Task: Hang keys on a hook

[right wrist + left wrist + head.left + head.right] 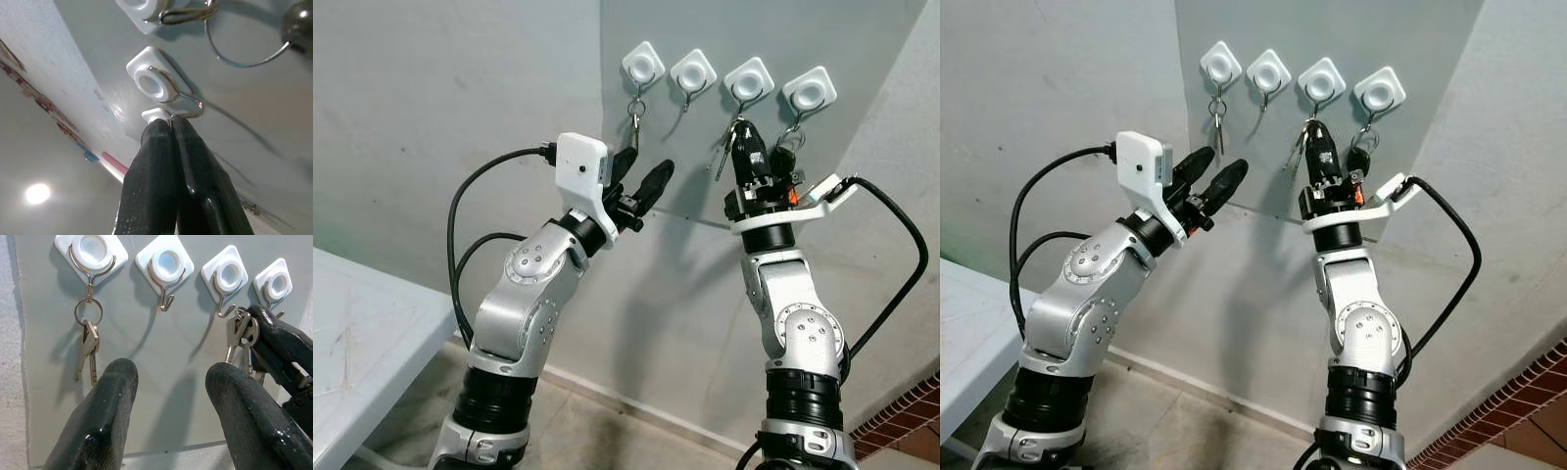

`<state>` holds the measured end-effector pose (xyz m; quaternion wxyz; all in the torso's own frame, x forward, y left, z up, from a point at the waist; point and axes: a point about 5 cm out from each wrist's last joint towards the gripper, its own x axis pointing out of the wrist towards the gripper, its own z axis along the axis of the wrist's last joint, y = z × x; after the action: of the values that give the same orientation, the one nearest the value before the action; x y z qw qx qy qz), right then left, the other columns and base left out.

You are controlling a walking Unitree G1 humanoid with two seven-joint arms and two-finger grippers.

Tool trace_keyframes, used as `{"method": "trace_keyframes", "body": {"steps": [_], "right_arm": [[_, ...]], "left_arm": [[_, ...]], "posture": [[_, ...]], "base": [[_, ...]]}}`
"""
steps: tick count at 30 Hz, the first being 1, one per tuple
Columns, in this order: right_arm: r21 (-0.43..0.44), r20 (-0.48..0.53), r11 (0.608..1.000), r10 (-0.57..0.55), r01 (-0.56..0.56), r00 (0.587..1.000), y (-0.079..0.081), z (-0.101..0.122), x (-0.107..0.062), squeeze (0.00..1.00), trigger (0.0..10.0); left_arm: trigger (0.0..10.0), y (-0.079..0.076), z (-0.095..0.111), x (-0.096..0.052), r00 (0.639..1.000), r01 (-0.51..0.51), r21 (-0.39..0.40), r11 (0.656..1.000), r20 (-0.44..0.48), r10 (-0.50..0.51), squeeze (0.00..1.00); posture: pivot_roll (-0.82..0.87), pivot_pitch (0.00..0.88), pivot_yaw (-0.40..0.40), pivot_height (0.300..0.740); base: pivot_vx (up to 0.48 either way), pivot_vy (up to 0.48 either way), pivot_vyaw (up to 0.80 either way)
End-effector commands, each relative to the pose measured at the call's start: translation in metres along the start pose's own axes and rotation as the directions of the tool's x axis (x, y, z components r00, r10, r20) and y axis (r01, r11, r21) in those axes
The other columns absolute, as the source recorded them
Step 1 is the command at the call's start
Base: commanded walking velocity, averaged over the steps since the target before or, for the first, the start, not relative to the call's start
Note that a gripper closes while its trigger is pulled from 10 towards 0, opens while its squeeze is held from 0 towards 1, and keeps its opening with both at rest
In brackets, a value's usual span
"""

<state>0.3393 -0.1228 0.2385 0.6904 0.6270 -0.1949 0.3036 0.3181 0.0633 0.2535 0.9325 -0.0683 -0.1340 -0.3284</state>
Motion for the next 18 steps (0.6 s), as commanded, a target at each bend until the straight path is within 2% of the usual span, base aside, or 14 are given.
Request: {"method": "trace_keyframes", "body": {"steps": [1,13,18], "right_arm": [[0.025,0.006,0.999,0.036,-0.036,0.999,0.008,-0.007,0.011,0.0,10.0],[0.024,0.013,0.998,0.053,-0.053,0.999,0.01,-0.007,0.024,0.0,10.0],[0.041,0.016,0.999,0.011,-0.011,1.0,0.006,-0.008,0.025,0.0,10.0]], "left_arm": [[10.0,-0.002,0.008,0.002,1.0,0.007,0.018,1.0,0.025,-0.008,0.0],[10.0,-0.002,0.008,0.002,1.0,0.005,0.015,1.0,0.027,-0.006,0.0],[10.0,-0.002,0.009,0.002,1.0,0.005,0.014,1.0,0.028,-0.005,0.0]], "posture": [[0.22,0.0,-0.009,0.736],[0.22,0.0,-0.01,0.736],[0.22,0.0,-0.01,0.736]], "base": [[0.0,0.0,0.0],[0.0,0.0,0.0],[0.0,0.0,0.0]]}}
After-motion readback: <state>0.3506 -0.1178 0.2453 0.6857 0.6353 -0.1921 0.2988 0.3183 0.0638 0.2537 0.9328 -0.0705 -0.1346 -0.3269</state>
